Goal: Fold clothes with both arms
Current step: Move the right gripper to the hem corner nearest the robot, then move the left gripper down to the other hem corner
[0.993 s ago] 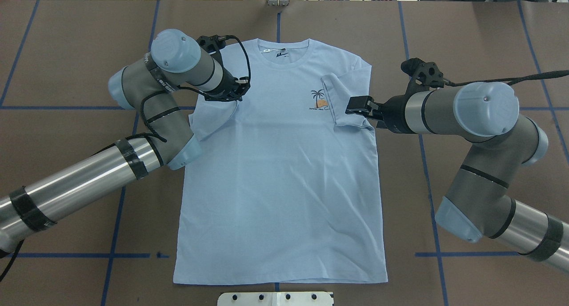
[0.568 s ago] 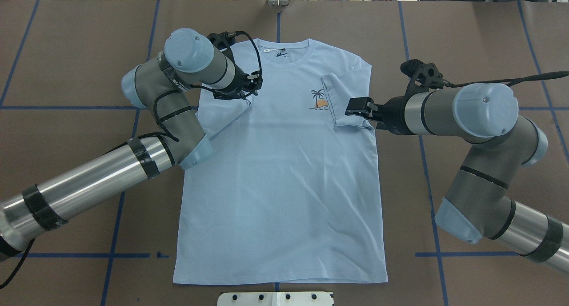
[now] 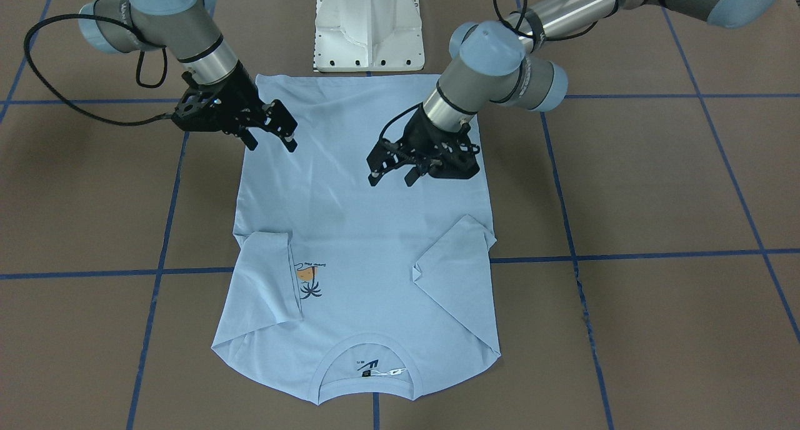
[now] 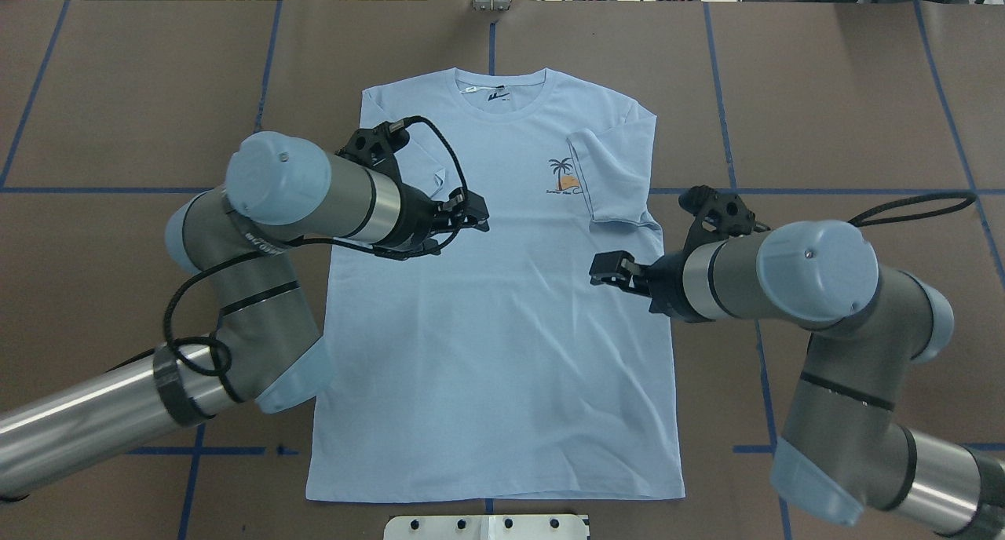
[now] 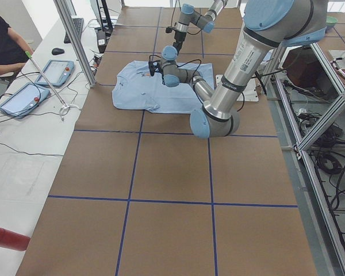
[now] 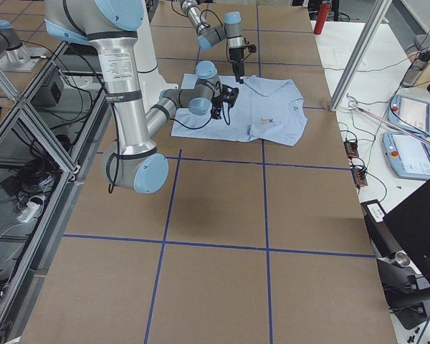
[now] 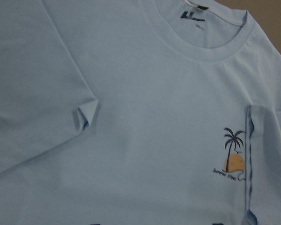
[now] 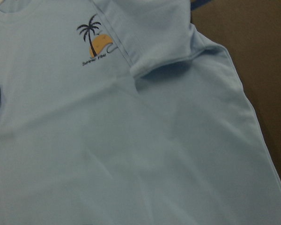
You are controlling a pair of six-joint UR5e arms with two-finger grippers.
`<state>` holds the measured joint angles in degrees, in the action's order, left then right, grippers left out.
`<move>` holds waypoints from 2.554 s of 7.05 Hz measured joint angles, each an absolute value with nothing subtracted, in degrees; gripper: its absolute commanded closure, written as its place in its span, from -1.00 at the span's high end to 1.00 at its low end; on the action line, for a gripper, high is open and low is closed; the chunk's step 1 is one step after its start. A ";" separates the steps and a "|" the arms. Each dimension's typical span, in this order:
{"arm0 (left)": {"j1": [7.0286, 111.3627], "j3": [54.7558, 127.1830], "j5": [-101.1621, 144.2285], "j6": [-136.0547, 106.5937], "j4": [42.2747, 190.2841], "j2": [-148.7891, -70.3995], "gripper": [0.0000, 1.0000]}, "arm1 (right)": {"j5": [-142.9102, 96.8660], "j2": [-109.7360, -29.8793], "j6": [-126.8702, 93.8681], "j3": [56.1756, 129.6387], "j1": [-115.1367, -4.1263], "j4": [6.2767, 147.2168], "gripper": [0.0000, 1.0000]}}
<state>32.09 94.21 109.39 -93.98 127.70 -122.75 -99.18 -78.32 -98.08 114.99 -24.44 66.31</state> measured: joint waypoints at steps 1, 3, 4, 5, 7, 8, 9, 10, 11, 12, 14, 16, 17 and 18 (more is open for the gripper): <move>31.66 97.45 109.33 -94.26 127.52 -120.12 0.70 | -93.26 -82.04 -102.93 118.49 -17.47 68.28 0.99; 30.94 98.66 109.14 -94.38 127.37 -118.45 0.74 | -78.85 -87.50 -114.60 121.36 -3.89 69.86 0.98; 30.60 98.64 109.10 -94.39 127.38 -118.22 0.74 | -75.31 -88.70 -117.45 121.61 -0.80 70.47 0.98; 30.20 98.59 109.06 -94.49 127.41 -118.02 0.75 | -73.83 -89.49 -118.73 121.73 0.66 71.25 0.96; 29.74 98.53 109.00 -94.96 127.42 -117.71 0.75 | -72.65 -90.73 -121.44 121.79 3.02 72.28 0.47; 29.69 98.50 108.99 -95.05 127.41 -117.65 0.75 | -71.97 -91.02 -122.54 121.74 3.97 72.43 -0.16; 29.65 98.44 108.99 -95.08 127.42 -117.64 0.75 | -71.62 -91.26 -122.98 121.69 4.34 72.48 -0.75; 29.64 98.42 108.98 -95.09 127.42 -117.66 0.75 | -71.46 -91.55 -123.14 121.66 4.58 72.50 -1.00; 29.62 98.42 109.00 -95.12 127.40 -117.70 0.75 | -71.16 -92.11 -123.22 121.62 5.26 72.51 -1.00; 29.62 98.61 109.04 -95.40 127.40 -117.74 0.75 | -70.38 -93.01 -123.27 122.08 6.41 72.51 -1.00; 29.14 99.26 109.07 -97.50 127.36 -117.82 0.75 | -69.27 -94.25 -123.25 123.43 7.43 72.49 -1.00; 25.07 104.47 107.65 -101.66 122.67 -115.39 0.73 | -69.12 -95.46 -123.00 125.21 7.46 72.38 -1.00; 19.73 111.56 103.13 -104.19 116.70 -111.57 0.66 | -69.14 -95.72 -122.82 126.16 7.46 72.37 -1.00; 13.59 117.42 97.21 -107.74 111.73 -107.21 0.66 | -69.16 -95.83 -122.75 126.56 7.51 72.39 -1.00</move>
